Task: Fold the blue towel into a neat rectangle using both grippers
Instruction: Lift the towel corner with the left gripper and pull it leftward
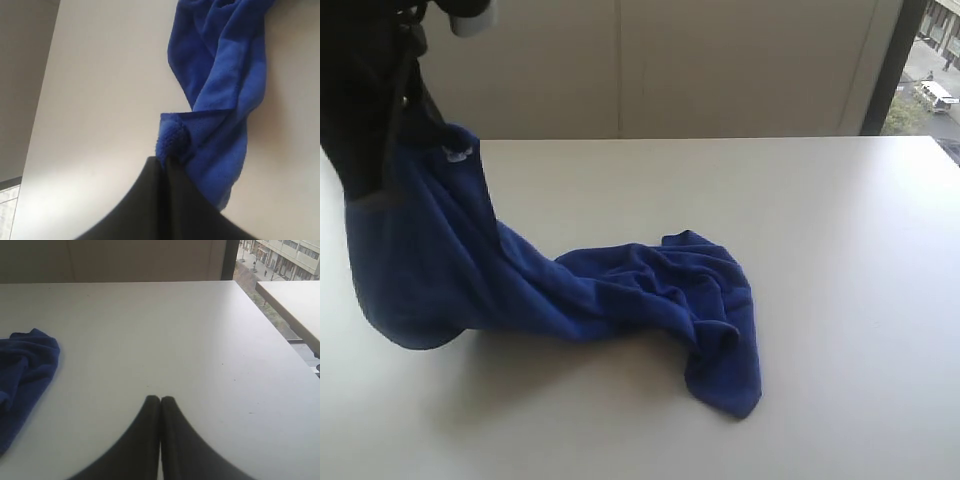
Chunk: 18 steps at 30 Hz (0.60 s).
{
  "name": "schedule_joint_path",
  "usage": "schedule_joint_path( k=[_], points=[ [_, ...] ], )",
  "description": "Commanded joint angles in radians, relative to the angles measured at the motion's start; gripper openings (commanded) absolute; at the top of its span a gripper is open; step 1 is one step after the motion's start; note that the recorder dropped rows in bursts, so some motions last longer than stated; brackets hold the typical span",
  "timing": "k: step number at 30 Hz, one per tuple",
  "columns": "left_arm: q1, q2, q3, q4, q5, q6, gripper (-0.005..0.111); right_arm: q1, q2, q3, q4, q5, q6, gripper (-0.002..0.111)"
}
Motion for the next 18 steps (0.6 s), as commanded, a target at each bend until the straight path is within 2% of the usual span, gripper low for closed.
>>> schedule_joint_path(
  k=[1,5,12,15,18],
  points=[
    [0.005,-0.030,-0.005,0.060,0.070,-0.042,0.000,0.003,-0.004,0.006,-0.010,-0.003,-0.005,0.000],
    [0.005,-0.032,-0.003,0.078,0.129,-0.050,0.000,0.003,-0.004,0.006,-0.010,-0.003,-0.005,0.000],
    [0.005,-0.032,0.082,0.122,0.118,-0.050,0.000,0.003,-0.004,0.006,-0.010,-0.022,-0.005,0.000],
    [0.005,-0.032,0.136,0.198,0.104,-0.066,0.000,0.003,-0.004,0.006,0.019,-0.113,0.012,0.000],
    [0.005,-0.032,0.173,0.237,0.072,-0.094,0.000,0.003,-0.004,0.006,0.102,-0.302,0.057,0.000]
  ],
)
